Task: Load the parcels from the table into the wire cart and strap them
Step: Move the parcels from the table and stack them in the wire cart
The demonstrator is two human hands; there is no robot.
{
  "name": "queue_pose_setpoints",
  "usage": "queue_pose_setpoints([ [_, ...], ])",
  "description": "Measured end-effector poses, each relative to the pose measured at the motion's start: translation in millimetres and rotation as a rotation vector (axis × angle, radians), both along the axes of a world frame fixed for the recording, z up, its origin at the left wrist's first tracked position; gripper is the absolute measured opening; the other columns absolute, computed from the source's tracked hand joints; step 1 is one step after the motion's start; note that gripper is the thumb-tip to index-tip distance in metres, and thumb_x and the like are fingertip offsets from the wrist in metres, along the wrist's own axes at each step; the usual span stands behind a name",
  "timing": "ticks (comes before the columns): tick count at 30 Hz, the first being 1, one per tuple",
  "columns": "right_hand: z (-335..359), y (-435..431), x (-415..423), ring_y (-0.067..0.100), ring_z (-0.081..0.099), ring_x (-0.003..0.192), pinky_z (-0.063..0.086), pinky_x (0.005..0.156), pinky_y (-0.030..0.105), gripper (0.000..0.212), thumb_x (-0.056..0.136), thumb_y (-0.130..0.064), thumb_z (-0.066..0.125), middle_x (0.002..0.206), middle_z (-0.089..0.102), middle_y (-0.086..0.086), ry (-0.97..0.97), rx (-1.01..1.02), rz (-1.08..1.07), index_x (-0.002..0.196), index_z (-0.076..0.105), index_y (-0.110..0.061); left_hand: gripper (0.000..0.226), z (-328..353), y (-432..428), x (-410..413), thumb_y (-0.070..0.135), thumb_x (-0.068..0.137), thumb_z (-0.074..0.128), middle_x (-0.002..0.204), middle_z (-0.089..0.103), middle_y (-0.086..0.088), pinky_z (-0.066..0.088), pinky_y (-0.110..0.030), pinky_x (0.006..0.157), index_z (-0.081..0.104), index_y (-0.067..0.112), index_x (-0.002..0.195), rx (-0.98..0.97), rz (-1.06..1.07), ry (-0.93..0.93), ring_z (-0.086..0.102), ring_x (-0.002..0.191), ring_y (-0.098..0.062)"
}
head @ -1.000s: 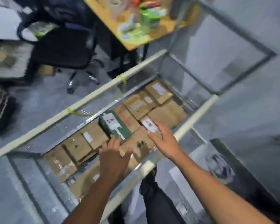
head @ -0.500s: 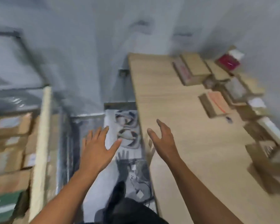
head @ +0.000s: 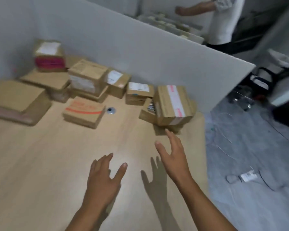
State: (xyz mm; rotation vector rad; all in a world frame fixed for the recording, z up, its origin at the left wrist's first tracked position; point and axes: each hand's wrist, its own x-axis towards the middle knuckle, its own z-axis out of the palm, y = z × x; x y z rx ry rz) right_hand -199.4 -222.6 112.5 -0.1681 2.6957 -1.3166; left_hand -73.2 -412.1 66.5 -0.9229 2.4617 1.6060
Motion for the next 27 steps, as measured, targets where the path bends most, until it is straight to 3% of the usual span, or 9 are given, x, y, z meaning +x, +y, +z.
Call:
queue_pose_setpoints([
  [2,6.9,22.0,-18.2,0.006,0.032,0.148,0.029,0.121,0.033,0.06,0.098,-0.052,0.06,0.161,0.037,-0.012,0.041,-0.031,-0.111,0.153,0.041,-0.039,0.088,-0.2,13.1,-44.5,0.081,0.075,0.051,0.16,0.036,0.006,0.04,-0.031,0.107,0.043,0.038,0.151,0.12,-0.075,0.035,0.046,0.13,-0.009],
  [4,10.7,40.9,-36.2,0.002,0.034,0.144,0.03,0.119,0.029,0.057,0.1,-0.046,0.06,0.159,0.039,-0.013,0.051,-0.042,-0.176,0.152,0.041,-0.039,0.087,-1.0,25.9,-91.1,0.082,0.074,0.055,0.157,0.041,0.007,0.039,-0.03,0.097,0.044,0.039,0.148,0.254,-0.082,0.04,0.047,0.123,-0.008],
  [8,8.7,77.1,-65.8,-0.006,0.032,0.133,0.026,0.108,0.022,0.062,0.099,-0.049,0.06,0.158,0.036,-0.015,0.014,-0.076,-0.271,0.156,0.038,-0.038,0.103,-3.9,59.3,-189.7,0.086,0.069,0.067,0.155,0.042,0.002,0.04,-0.048,0.111,0.031,0.039,0.154,0.552,0.015,0.027,0.045,0.139,-0.026],
  [11,7.0,94.7,-85.3,-0.005,0.03,0.135,0.026,0.109,0.025,0.066,0.096,-0.057,0.058,0.16,0.033,-0.017,-0.025,-0.132,-0.322,0.156,0.036,-0.042,0.123,-2.1,85.2,-257.8,0.087,0.055,0.076,0.142,0.046,0.012,0.036,-0.051,0.111,0.02,0.048,0.157,0.672,0.111,0.073,0.044,0.13,-0.019],
  [15,7.0,104.3,-105.3,0.01,0.029,0.149,0.028,0.116,0.033,0.068,0.096,-0.06,0.057,0.163,0.03,-0.012,-0.074,-0.148,-0.345,0.157,0.033,-0.043,0.118,-16.8,107.6,-305.4,0.071,0.07,0.081,0.151,0.048,0.007,0.03,-0.056,0.117,0.009,0.049,0.161,0.777,0.204,0.056,0.045,0.138,-0.027],
  [19,4.8,112.4,-125.0,0.014,0.03,0.15,0.03,0.117,0.038,0.069,0.096,-0.061,0.056,0.164,0.028,-0.011,-0.105,-0.167,-0.324,0.158,0.032,-0.044,0.116,-30.6,115.4,-322.6,0.066,0.064,0.085,0.146,0.06,0.001,0.035,-0.062,0.117,0.022,0.046,0.159,0.856,0.216,0.029,0.052,0.138,-0.031],
  [22,3.5,114.3,-134.1,0.014,0.032,0.148,0.032,0.108,0.035,0.069,0.096,-0.062,0.057,0.164,0.027,-0.011,-0.105,-0.2,-0.294,0.157,0.032,-0.045,0.091,-25.9,113.9,-313.9,0.065,0.074,0.081,0.135,0.068,0.001,0.043,-0.061,0.112,0.039,0.046,0.152,0.888,0.175,0.061,0.062,0.127,-0.029],
  [24,3.9,110.3,-131.7,0.009,0.035,0.142,0.033,0.104,0.032,0.069,0.096,-0.063,0.057,0.164,0.027,-0.012,-0.108,-0.227,-0.266,0.157,0.031,-0.046,0.072,-18.4,109.6,-288.1,0.065,0.083,0.074,0.131,0.072,0.0,0.042,-0.056,0.105,0.046,0.047,0.147,0.939,0.119,0.074,0.066,0.123,-0.029],
  [27,5.4,90.1,-110.4,0.002,0.037,0.133,0.037,0.099,0.023,0.073,0.089,-0.071,0.059,0.158,0.032,-0.014,-0.156,-0.312,-0.156,0.154,0.034,-0.048,0.068,-6.9,92.1,-219.0,0.066,0.082,0.074,0.131,0.072,-0.001,0.056,-0.041,0.097,0.056,0.041,0.144,1.013,0.091,0.083,0.073,0.109,-0.019],
])
